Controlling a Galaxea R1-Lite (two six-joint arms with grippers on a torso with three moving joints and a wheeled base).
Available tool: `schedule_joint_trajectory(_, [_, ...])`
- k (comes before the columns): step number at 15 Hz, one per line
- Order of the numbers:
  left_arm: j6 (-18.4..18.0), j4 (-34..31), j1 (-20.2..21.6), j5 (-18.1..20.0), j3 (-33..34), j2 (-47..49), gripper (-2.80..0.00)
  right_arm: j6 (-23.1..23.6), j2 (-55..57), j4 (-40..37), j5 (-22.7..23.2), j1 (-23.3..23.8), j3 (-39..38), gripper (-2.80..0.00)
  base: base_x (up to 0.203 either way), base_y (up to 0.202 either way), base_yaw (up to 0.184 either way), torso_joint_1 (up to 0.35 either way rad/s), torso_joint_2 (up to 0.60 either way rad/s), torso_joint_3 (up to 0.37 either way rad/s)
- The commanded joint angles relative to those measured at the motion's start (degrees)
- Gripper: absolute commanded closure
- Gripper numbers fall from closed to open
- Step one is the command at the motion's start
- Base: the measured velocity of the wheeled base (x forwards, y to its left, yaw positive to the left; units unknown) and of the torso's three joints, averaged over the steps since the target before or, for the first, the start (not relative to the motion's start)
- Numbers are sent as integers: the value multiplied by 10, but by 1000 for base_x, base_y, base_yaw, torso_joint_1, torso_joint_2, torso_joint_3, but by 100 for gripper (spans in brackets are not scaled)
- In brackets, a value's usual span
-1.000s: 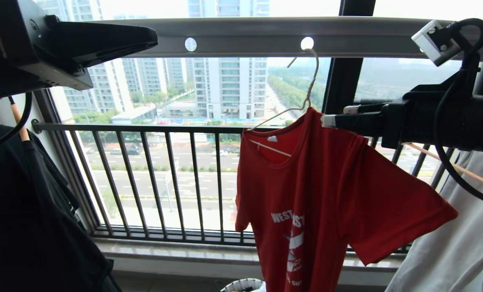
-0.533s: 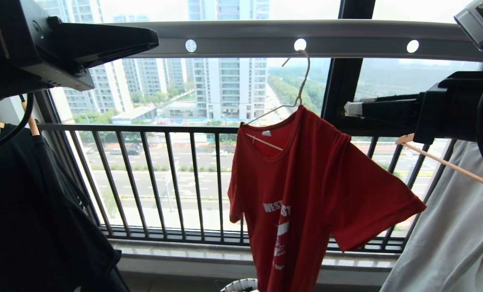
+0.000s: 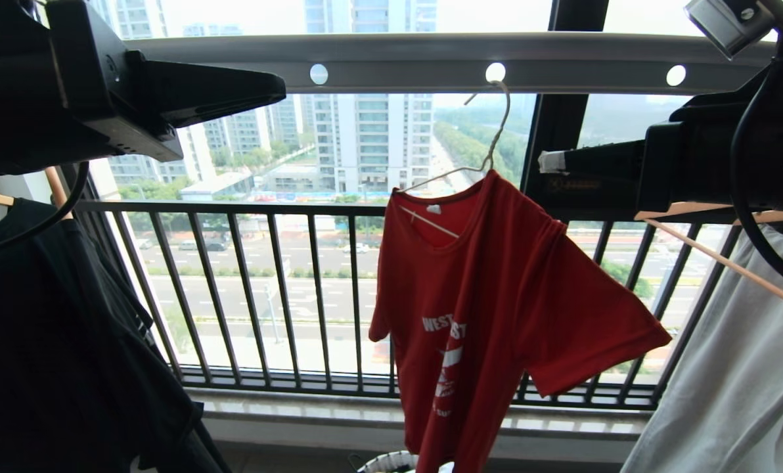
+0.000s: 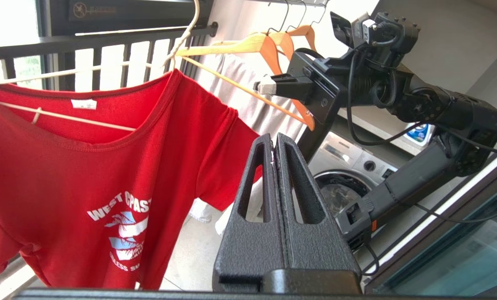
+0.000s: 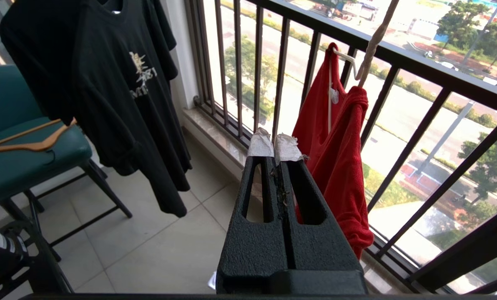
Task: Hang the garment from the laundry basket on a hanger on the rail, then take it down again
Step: Take the clothes off the clothes rack
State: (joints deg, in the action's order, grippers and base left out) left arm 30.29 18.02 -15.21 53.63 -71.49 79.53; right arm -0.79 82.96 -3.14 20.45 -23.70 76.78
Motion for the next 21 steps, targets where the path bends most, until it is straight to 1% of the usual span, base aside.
schedule_joint_trajectory(1, [-2,-42,-21,0,-22,18,0,-1,36,2,0,-2,17,-280,0,0,0,0,0,0])
schedule_joint_trajectory(2, [-14,-77,-34,-5,-35,27,0,-1,41,3,-10,-2,23,-280,0,0,0,0,0,0])
schedule_joint_trajectory(3, [-34,-101,-50,-29,-44,36,0,0,47,3,-26,-2,30,-280,0,0,0,0,0,0])
schedule_joint_trajectory(4, [-58,-118,-69,-74,-49,45,0,1,51,8,-31,-2,35,-280,0,0,0,0,0,0])
schedule_joint_trajectory(6, [-119,-160,-111,-195,-62,67,0,1,66,24,-36,-2,45,-280,0,0,0,0,0,0])
schedule_joint_trajectory(7, [-142,-182,-126,-235,-69,75,0,2,76,26,-40,-1,55,-280,0,0,0,0,0,0])
schedule_joint_trajectory(8, [-152,-190,-131,-243,-72,77,0,4,90,27,-44,-1,66,-280,0,0,0,0,0,0])
schedule_joint_trajectory(11, [-163,-190,-131,-244,-69,77,0,17,143,27,-50,0,113,-280,0,0,0,0,0,0])
schedule_joint_trajectory(14, [-168,-189,-131,-248,-68,76,0,18,186,27,-59,5,156,-280,0,0,0,0,0,0])
schedule_joint_trajectory(17, [-169,-188,-131,-249,-68,73,0,21,214,26,-60,12,177,-280,0,0,0,0,0,0])
schedule_joint_trajectory(18, [-169,-187,-131,-249,-68,72,0,27,222,27,-60,12,182,0,0,0,0,0,0,0])
schedule_joint_trajectory(21, [-169,-185,-130,-250,-68,79,0,31,229,26,-60,12,196,0,0,0,0,0,0,0])
